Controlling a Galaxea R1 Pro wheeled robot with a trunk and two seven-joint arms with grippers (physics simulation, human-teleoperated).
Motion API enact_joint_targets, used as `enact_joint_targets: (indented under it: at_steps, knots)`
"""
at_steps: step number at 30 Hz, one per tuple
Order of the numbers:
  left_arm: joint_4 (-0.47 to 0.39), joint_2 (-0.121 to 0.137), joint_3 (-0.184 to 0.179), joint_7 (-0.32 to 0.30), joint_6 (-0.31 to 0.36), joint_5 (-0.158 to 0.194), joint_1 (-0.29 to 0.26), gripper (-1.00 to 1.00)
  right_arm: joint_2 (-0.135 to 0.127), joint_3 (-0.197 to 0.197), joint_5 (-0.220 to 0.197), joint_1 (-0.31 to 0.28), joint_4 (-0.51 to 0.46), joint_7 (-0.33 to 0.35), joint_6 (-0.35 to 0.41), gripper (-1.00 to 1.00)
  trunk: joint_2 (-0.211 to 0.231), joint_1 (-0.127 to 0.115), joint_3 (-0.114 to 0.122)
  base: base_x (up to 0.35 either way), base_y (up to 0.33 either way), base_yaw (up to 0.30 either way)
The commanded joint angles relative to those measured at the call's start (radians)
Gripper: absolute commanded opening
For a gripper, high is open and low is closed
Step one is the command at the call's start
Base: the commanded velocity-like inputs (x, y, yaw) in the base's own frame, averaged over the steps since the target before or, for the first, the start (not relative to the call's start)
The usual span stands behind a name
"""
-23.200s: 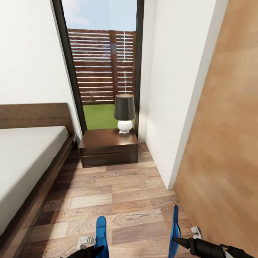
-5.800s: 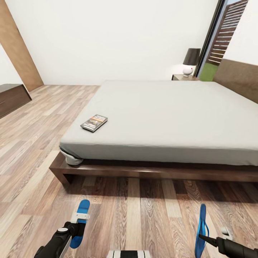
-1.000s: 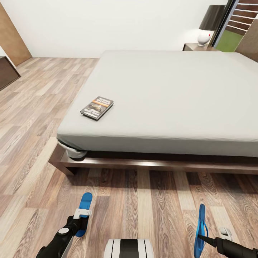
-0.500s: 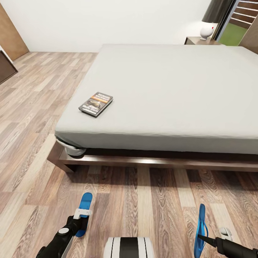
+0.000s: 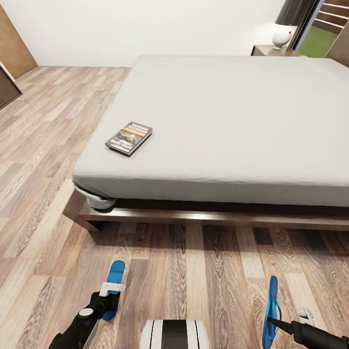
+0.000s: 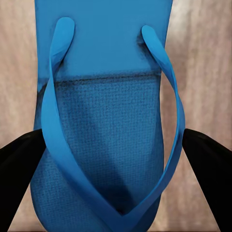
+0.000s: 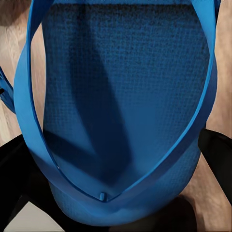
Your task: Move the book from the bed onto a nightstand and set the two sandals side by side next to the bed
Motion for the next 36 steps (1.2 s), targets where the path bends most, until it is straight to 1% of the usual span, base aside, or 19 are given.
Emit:
enact_joint_targets:
  at_steps: [1,11,15,26,29,36]
  knots:
    - [-0.002,-0.001,0.008,-0.009,0.002,-0.01,0.0,-1.0,0.0,0.008,-0.011,-0.001,0.003,0.005,0.006,-1.0,0.0,0.0,-0.001,0.0,0.0,0.0]
    - [-0.002,-0.001,0.008,-0.009,0.002,-0.01,0.0,-1.0,0.0,0.008,-0.011,-0.001,0.003,0.005,0.006,-1.0,0.0,0.0,-0.001,0.0,0.0,0.0]
    - [-0.002,-0.001,0.008,-0.009,0.002,-0.01,0.0,-1.0,0.0,0.008,-0.011,-0.001,0.003,0.005,0.006,-1.0,-0.001,0.002,-0.016,0.0,0.0,0.0]
    - [-0.002,-0.001,0.008,-0.009,0.002,-0.01,0.0,-1.0,0.0,0.008,-0.011,-0.001,0.003,0.005,0.006,-1.0,-0.001,0.002,-0.016,0.0,0.0,0.0]
    - [-0.002,-0.001,0.008,-0.009,0.002,-0.01,0.0,-1.0,0.0,0.007,-0.011,-0.001,0.003,0.005,0.006,-1.0,-0.002,0.003,-0.028,0.0,0.0,0.0]
    - [-0.002,-0.001,0.008,-0.009,0.002,-0.01,0.0,-1.0,0.0,0.008,-0.011,-0.001,0.003,0.005,0.006,-1.0,-0.002,0.003,-0.028,0.0,0.0,0.0]
